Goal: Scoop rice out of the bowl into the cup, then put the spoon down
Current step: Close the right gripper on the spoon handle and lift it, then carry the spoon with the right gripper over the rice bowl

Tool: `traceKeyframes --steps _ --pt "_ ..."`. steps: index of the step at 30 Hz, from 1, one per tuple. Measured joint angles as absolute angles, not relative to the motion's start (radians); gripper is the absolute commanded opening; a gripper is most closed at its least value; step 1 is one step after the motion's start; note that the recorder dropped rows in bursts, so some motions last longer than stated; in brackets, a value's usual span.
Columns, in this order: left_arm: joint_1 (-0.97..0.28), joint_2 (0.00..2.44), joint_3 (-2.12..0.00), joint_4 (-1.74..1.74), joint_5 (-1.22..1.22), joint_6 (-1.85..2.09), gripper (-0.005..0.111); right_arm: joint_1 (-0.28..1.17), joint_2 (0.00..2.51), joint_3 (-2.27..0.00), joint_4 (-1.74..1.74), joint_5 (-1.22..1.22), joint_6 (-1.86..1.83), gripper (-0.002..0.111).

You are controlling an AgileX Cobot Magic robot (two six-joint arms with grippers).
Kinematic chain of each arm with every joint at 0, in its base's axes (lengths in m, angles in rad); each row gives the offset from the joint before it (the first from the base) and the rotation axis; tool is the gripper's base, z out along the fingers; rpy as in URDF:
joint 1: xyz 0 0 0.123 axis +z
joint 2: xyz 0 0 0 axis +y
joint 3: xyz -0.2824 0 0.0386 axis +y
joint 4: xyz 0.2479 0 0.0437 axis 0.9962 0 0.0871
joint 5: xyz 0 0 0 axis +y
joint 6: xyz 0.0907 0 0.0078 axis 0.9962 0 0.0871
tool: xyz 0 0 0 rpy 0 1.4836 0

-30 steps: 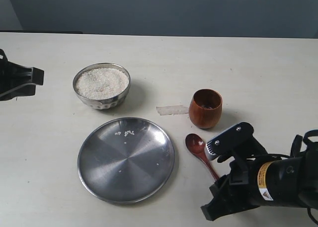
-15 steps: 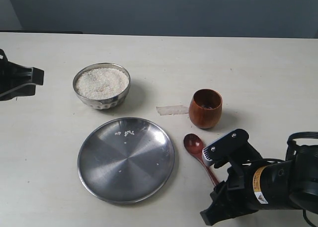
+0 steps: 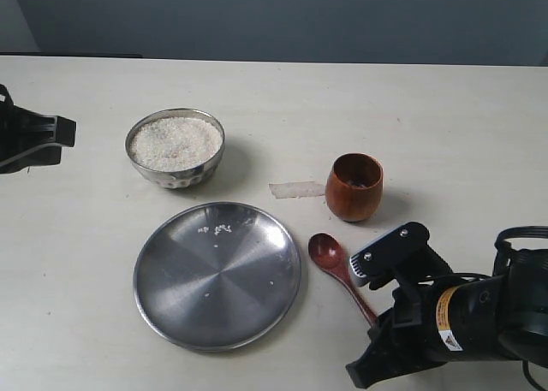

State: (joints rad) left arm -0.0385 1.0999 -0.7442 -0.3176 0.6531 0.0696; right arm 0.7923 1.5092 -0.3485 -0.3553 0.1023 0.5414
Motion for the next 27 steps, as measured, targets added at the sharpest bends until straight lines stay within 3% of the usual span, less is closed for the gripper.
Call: traceKeyframes --steps 6,16,27 --pt "-0.039 1.100 -0.744 -0.318 0.653 0.070 0.000 0.792 1.509 -0.358 -0.357 0.123 0.541 -0.001" --pt "-0.039 1.100 -0.744 -0.318 0.653 0.070 0.000 0.792 1.413 -0.494 -0.391 0.355 0.541 -0.001" --pt "-0.039 1.100 -0.744 -0.318 0.653 0.070 0.000 0.792 1.357 -0.792 -0.407 0.602 0.385 -0.001"
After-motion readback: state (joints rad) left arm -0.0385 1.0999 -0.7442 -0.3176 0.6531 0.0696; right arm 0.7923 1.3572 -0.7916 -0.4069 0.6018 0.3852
